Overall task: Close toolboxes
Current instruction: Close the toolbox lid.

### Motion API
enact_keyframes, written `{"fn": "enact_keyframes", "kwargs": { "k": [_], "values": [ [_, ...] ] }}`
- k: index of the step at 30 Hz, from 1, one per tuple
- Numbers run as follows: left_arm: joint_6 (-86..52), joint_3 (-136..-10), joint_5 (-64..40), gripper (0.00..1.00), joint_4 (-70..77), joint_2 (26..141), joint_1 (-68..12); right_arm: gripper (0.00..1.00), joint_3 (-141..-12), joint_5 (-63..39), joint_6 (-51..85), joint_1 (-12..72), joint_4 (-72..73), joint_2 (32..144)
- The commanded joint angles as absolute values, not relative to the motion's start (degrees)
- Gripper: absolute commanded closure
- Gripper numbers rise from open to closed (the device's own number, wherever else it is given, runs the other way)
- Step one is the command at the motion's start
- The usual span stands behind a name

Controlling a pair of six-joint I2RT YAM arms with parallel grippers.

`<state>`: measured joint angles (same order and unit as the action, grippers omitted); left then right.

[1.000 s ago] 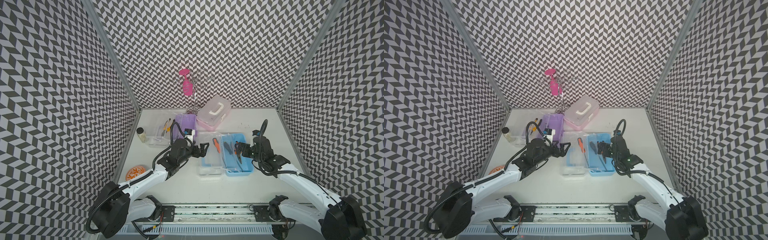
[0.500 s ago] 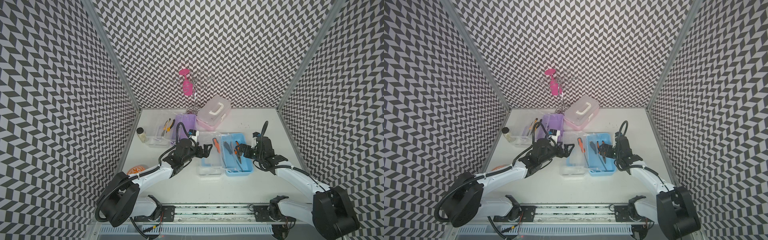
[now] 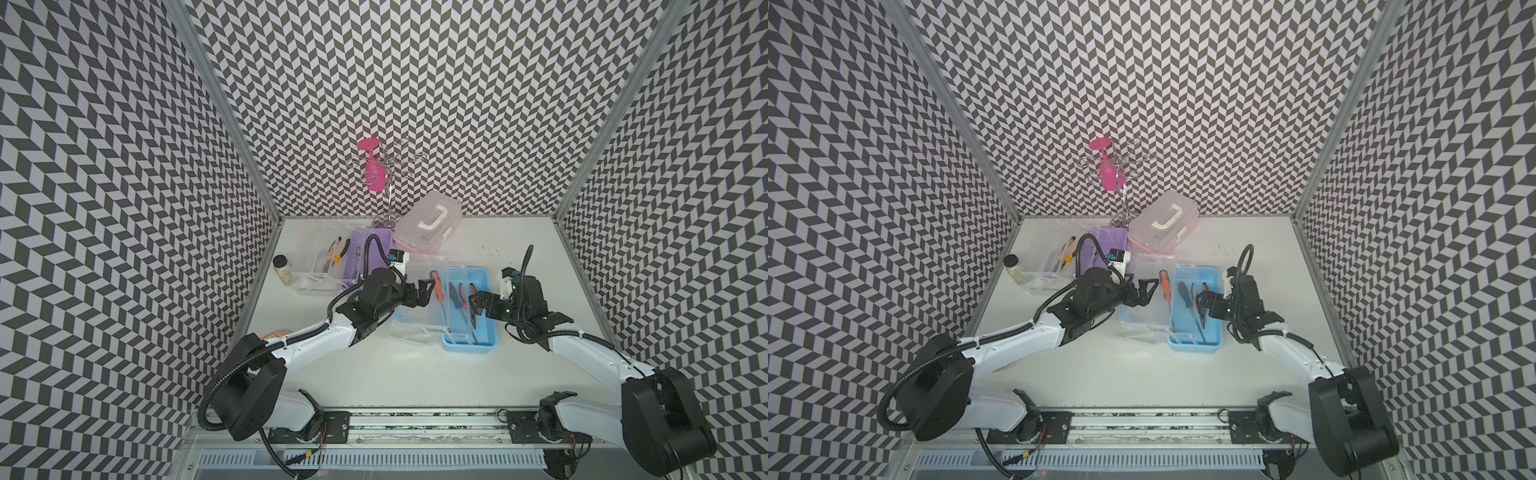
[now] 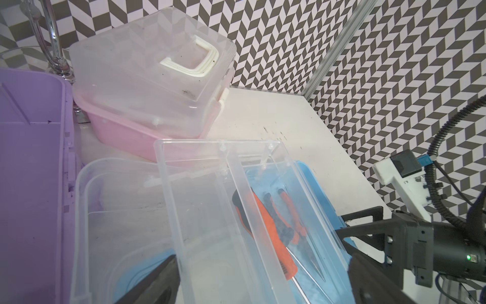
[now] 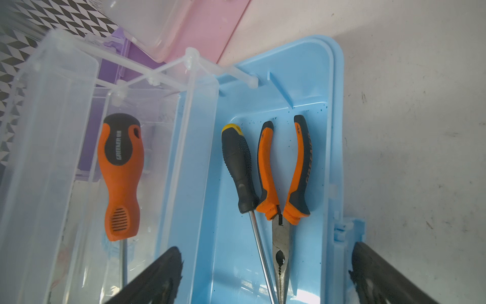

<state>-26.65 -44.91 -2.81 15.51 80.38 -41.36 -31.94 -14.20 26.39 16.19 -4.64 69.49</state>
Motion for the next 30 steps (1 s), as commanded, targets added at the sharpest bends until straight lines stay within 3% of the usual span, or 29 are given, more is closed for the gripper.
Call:
{"fn": "enact_keyframes", "kwargs": {
  "k": [1,16,26,30],
  "values": [
    [-25.3,-48.3,-6.1,0.01,17.4,80.9,-44.1,0.01,-31.9,-19.7,26.4,16.9,-0.2,70.0],
    [-22.9,-54.4,-3.0,0.01,13.7,85.1,-50.8,0.01,-31.6,-20.2,26.9,16.9,0.1,69.6],
    [-20.7,-56.2,-1.1,0.01,12.1,86.7,-52.5,0.02,-35.0,-12.1,27.4,16.6,-4.7,68.7],
    [-20.6,-56.5,-0.8,0.01,11.7,87.2,-52.8,0.06,-35.8,-10.3,27.8,16.5,-5.2,67.3]
  ]
}}
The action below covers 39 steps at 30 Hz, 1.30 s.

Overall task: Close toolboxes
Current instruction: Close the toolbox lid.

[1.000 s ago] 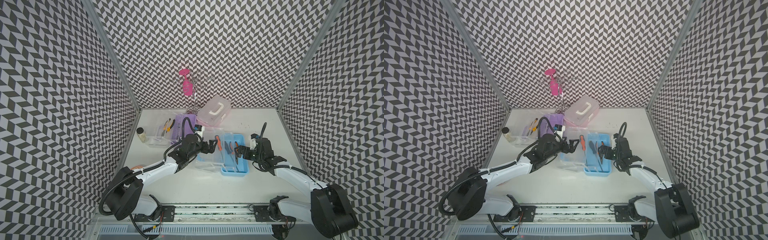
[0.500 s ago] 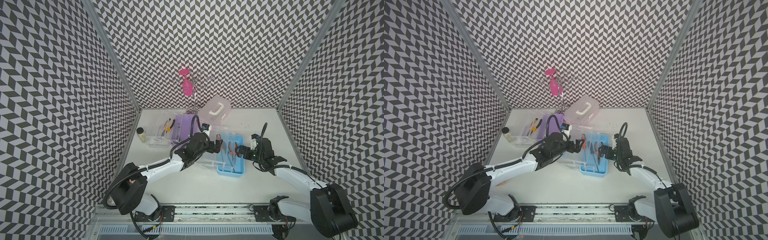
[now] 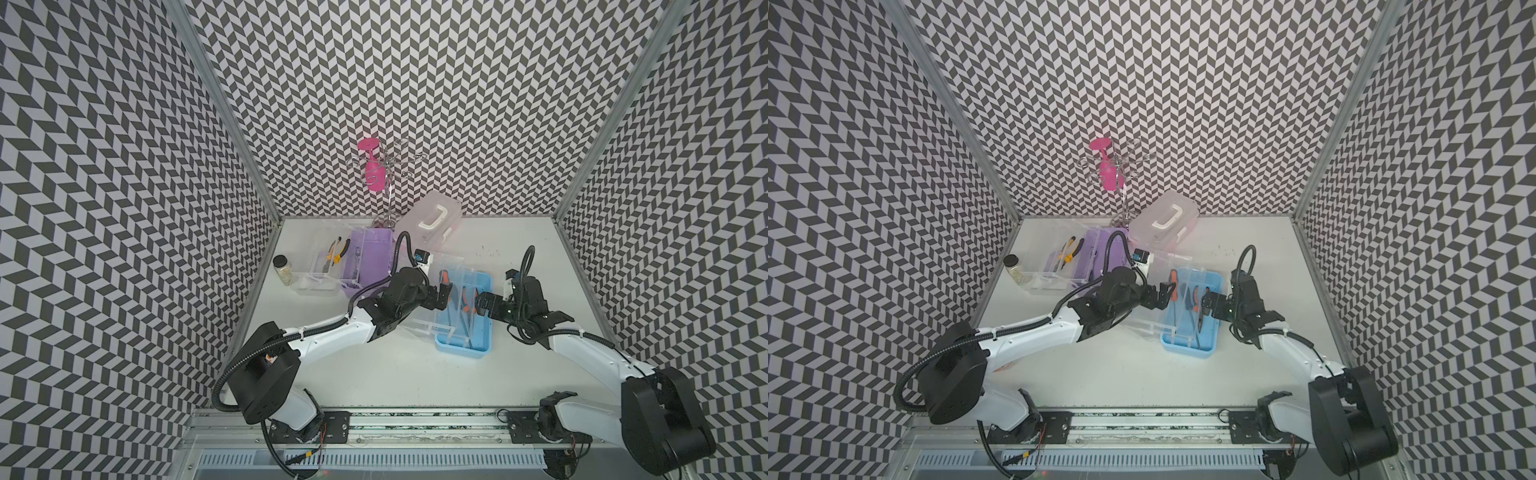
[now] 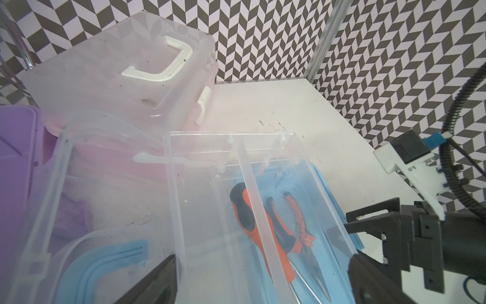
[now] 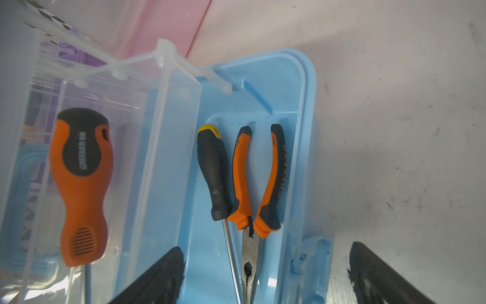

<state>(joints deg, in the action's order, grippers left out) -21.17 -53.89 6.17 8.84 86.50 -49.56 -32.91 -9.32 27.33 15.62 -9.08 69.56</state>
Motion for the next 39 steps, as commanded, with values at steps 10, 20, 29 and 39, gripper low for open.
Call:
{"fn": "enact_keyframes", "kwargs": {
  "k": [10,20,29,39],
  "values": [
    [-20.6,-57.1,0.4,0.01,10.6,87.3,-53.1,0.09,-33.6,-19.8,29.1,16.4,2.2,67.4],
    [-19.8,-57.4,2.3,0.01,9.5,87.4,-53.1,0.08,-33.3,-28.1,31.0,16.4,9.2,71.0],
    [-19.2,-57.5,3.7,0.01,8.4,87.5,-53.1,0.02,-34.5,-29.3,30.4,15.3,5.2,70.7],
    [-19.2,-57.5,4.2,0.01,8.1,87.9,-53.1,0.01,-33.3,-32.9,31.3,13.3,4.3,67.9]
  ]
}}
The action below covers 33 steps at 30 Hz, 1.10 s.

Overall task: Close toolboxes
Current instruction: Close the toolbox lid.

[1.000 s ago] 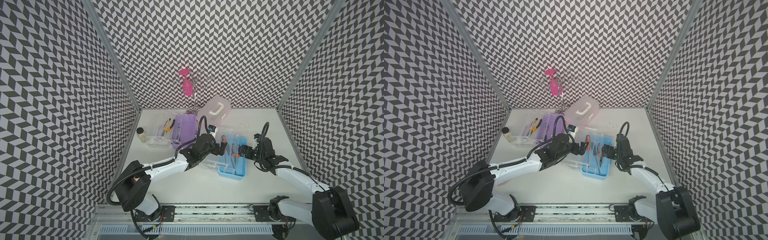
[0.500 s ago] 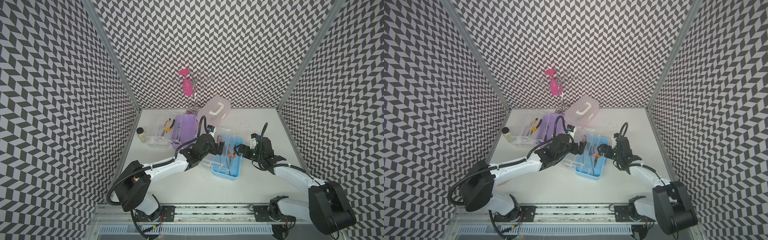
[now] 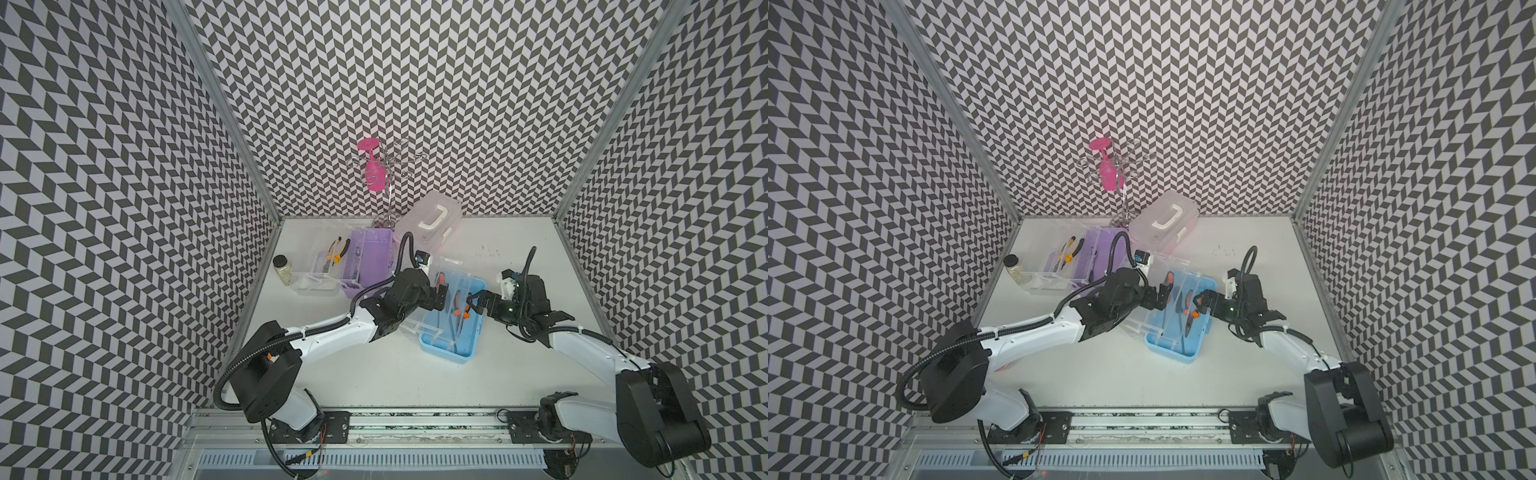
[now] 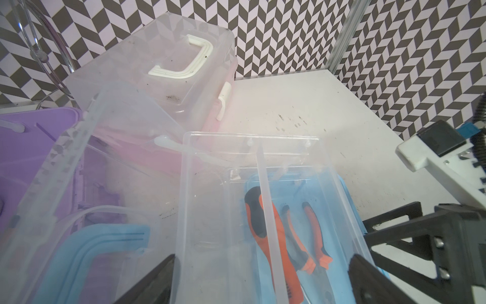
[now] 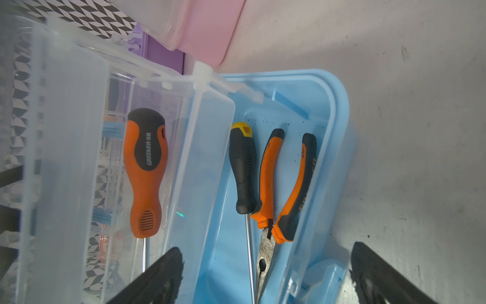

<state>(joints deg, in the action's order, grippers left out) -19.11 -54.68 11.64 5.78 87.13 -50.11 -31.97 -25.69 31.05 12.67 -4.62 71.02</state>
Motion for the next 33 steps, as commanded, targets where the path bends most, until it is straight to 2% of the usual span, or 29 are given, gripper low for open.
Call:
{"fn": "enact_keyframes", "kwargs": {
  "k": [1,16,28,33],
  "values": [
    [-19.2,-57.5,4.2,0.01,8.1,87.9,-53.1,0.0,-33.3,-33.5,31.3,13.2,4.5,67.7],
    [-19.5,-57.7,3.9,0.01,8.3,88.4,-53.1,0.02,-33.1,-35.2,31.8,12.6,5.2,69.6],
    [-19.3,-57.8,3.3,0.01,8.0,87.7,-53.3,0.09,-33.8,-27.7,30.1,13.9,3.4,74.7],
    [-16.7,-59.3,7.5,0.01,5.4,87.2,-53.7,0.1,-33.8,-26.5,29.9,14.0,3.2,75.5]
  ]
}}
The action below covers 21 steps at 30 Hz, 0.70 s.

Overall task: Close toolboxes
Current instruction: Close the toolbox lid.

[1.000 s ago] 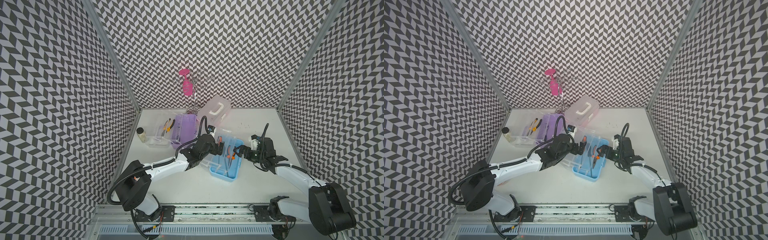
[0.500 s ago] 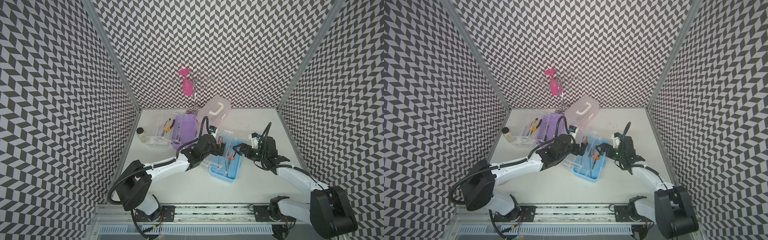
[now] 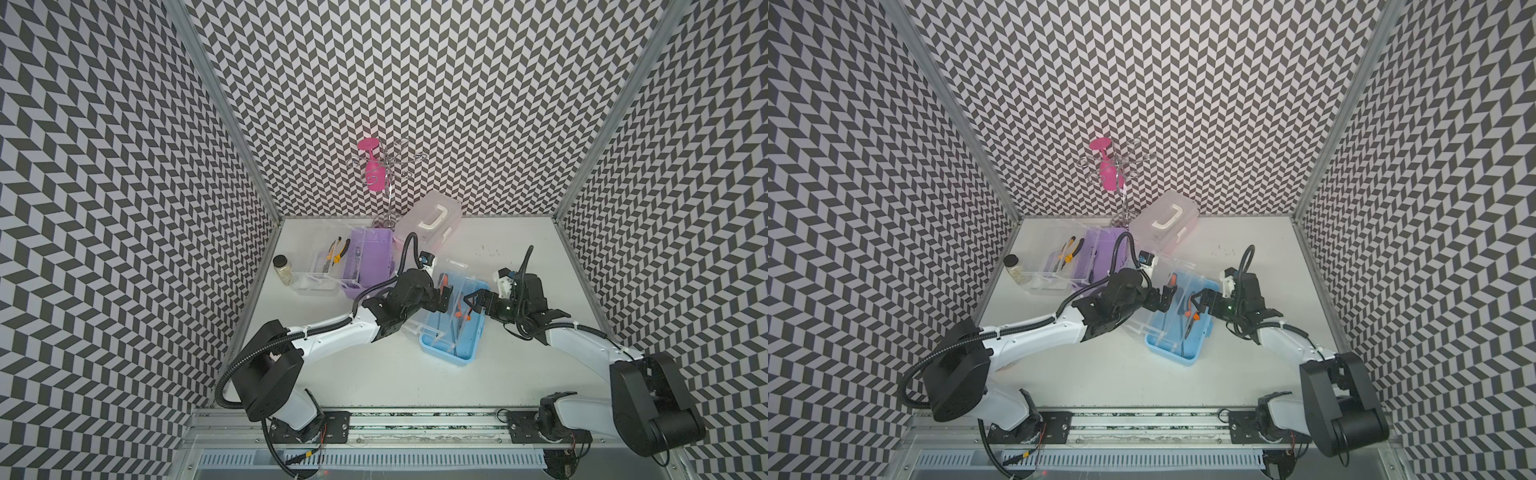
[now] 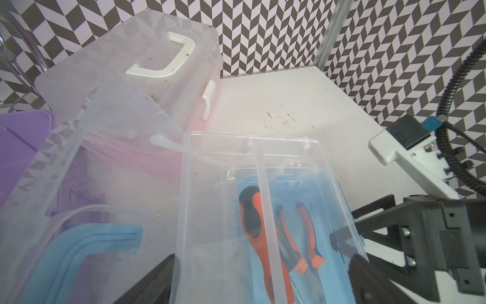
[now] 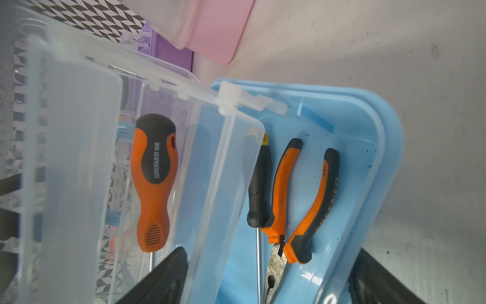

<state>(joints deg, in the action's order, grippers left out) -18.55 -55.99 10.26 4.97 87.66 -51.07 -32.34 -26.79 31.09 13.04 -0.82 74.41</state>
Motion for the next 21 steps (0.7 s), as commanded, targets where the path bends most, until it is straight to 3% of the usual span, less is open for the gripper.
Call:
{"fn": "enact_keyframes", "kwargs": {
  "k": [1,8,21],
  "values": [
    [-15.9,-59.7,8.9,0.01,4.8,87.2,-53.9,0.11,-33.8,-26.5,29.9,14.0,3.2,75.7],
    [-10.5,-61.8,19.9,0.01,2.1,87.8,-54.8,0.11,-33.7,-26.4,30.0,14.0,3.4,76.3],
    [-3.5,-56.5,20.0,0.01,11.3,85.3,-55.1,0.11,-34.2,-26.1,29.6,14.0,3.3,77.3]
  ]
}}
